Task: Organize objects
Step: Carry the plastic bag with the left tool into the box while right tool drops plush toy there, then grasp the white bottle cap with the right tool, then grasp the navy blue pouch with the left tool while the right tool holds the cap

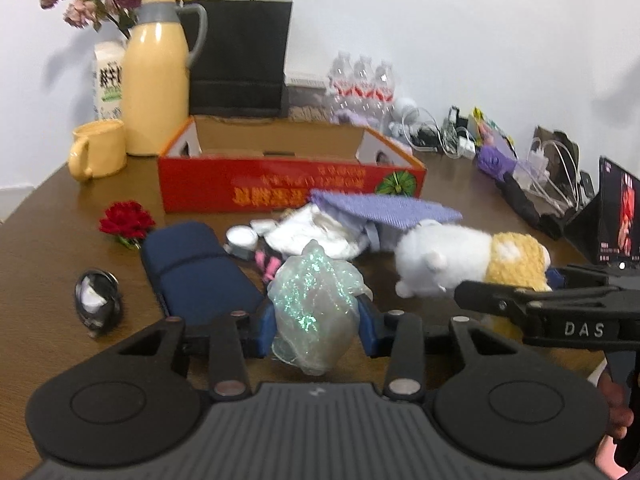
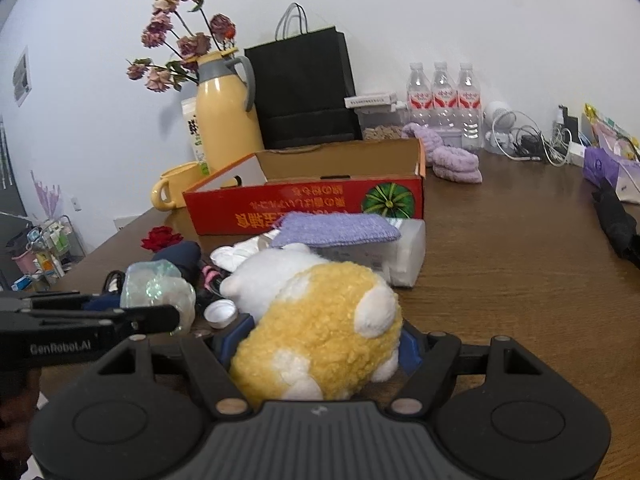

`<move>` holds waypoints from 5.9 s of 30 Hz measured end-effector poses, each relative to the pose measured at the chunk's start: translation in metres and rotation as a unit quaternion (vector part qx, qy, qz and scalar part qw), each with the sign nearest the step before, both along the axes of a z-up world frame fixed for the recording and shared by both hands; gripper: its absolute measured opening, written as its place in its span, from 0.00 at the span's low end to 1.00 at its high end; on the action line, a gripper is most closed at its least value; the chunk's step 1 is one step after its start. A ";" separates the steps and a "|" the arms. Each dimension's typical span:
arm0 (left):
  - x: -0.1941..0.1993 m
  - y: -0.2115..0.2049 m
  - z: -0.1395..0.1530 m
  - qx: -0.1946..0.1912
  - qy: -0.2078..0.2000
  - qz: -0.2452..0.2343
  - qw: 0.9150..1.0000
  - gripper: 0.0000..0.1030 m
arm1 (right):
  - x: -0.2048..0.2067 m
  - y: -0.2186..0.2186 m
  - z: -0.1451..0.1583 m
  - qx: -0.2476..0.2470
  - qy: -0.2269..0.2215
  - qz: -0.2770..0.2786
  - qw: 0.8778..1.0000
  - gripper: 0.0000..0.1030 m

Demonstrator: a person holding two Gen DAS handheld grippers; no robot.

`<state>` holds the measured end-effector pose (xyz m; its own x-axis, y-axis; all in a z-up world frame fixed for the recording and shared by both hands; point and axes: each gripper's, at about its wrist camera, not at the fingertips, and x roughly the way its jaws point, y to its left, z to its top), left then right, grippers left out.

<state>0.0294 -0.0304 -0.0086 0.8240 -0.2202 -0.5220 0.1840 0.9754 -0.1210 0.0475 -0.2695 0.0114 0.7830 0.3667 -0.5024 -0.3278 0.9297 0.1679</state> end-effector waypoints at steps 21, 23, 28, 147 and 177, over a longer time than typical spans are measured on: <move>0.107 0.018 0.082 0.014 -0.086 0.071 0.994 0.40 | 0.105 0.029 0.067 -0.007 -0.098 0.003 0.995 0.70; 0.130 0.018 0.087 0.024 -0.084 0.075 0.993 0.40 | 0.128 0.031 0.071 -0.014 -0.099 0.002 0.995 0.69; 0.183 0.013 0.088 0.056 -0.069 0.084 0.992 0.41 | 0.190 0.039 0.071 -0.029 -0.081 0.003 0.996 0.70; 0.045 0.047 0.001 0.090 0.003 0.124 0.988 1.00 | 0.052 0.090 -0.017 -0.070 -0.031 0.110 0.991 0.26; 0.118 0.030 -0.027 0.070 0.162 0.173 0.969 0.96 | 0.070 0.038 -0.006 -0.051 -0.069 0.037 0.996 0.26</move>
<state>0.1474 -0.0002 -0.0357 0.6233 0.1312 -0.7709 -0.1826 0.9830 0.0196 0.1180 -0.2320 0.0052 0.8203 0.3789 -0.4285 -0.4094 0.9121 0.0227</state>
